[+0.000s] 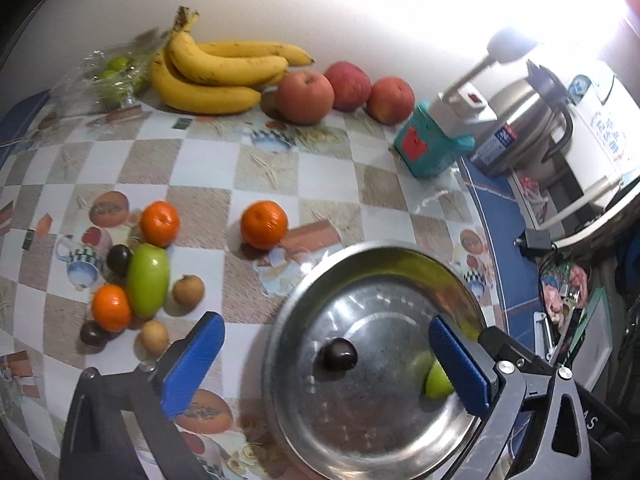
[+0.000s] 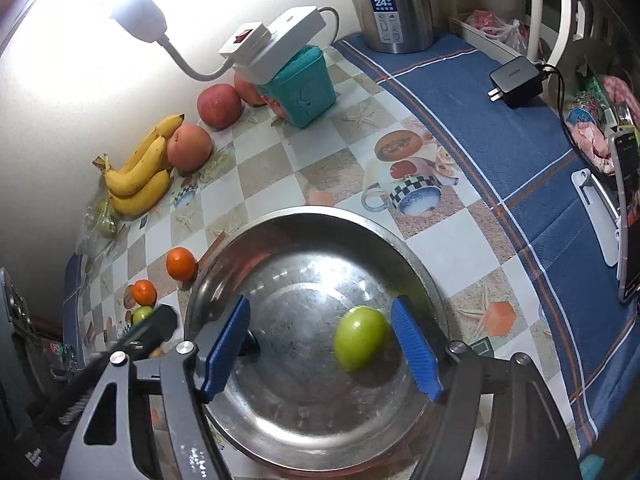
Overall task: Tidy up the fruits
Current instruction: 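Open both tools to drop the apple and plum into the basin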
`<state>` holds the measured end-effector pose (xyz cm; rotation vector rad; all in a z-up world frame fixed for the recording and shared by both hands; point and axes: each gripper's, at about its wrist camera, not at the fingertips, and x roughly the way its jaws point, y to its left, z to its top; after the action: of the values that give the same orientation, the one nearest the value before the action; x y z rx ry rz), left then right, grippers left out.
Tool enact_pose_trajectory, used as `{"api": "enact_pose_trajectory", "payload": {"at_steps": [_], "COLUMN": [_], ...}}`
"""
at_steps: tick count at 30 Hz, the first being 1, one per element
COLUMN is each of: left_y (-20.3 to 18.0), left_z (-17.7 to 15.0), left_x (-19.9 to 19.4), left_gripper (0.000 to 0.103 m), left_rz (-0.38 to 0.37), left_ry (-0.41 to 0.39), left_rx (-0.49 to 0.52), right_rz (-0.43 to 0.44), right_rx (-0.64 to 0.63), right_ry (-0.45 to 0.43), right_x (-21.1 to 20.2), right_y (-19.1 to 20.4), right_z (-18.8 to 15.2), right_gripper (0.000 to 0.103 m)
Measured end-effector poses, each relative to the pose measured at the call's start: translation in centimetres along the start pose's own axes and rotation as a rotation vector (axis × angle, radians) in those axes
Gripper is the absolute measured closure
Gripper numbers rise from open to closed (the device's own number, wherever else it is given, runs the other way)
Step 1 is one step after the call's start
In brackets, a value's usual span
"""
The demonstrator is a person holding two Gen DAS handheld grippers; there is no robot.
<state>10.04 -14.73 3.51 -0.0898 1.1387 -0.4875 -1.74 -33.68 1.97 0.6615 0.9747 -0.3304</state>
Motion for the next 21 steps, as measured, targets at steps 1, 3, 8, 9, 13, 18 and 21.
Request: {"api": "enact_pose_trajectory", "payload": {"at_steps": [1,3,8,9,13,18,21], "left_y": [0.3,0.8,2.3,2.6,3.5,4.1,4.3], "left_z": [0.0,0.1,0.3,0.3,0.6,0.7,0.5], "left_x": [-0.2,-0.6,-1.7,-2.1,-3.3,-3.9,-4.5], "left_gripper": [0.0,0.0,0.0,0.0,0.0,0.0,0.0], "left_rz": [0.008,0.022,0.026,0.031,0.046,0.109,0.154], "left_ry": [-0.011,-0.029,-0.086,-0.109,-0.172,-0.199,-0.241], "left_rx": [-0.001,-0.004,-0.028,-0.03,-0.037,-0.005,0.013], "right_rz": [0.0,-0.002,0.0,0.001,0.012,-0.032,-0.094], "right_rx": [-0.004,-0.01,-0.021,-0.02,-0.02,-0.064,-0.102], "right_ry": [0.001,0.002,-0.01,-0.012,-0.007,0.0,-0.021], "right_x": [0.1,0.2,0.5,0.6,1.0,1.8,2.0], "right_y": [0.1,0.2,0.5,0.5,0.8,1.7,2.4], "right_z": [0.0,-0.1,-0.3,-0.3,-0.4,-0.8,-1.1], "right_gripper": [0.018,0.015,0.0,0.0,0.0,0.0,0.0]}}
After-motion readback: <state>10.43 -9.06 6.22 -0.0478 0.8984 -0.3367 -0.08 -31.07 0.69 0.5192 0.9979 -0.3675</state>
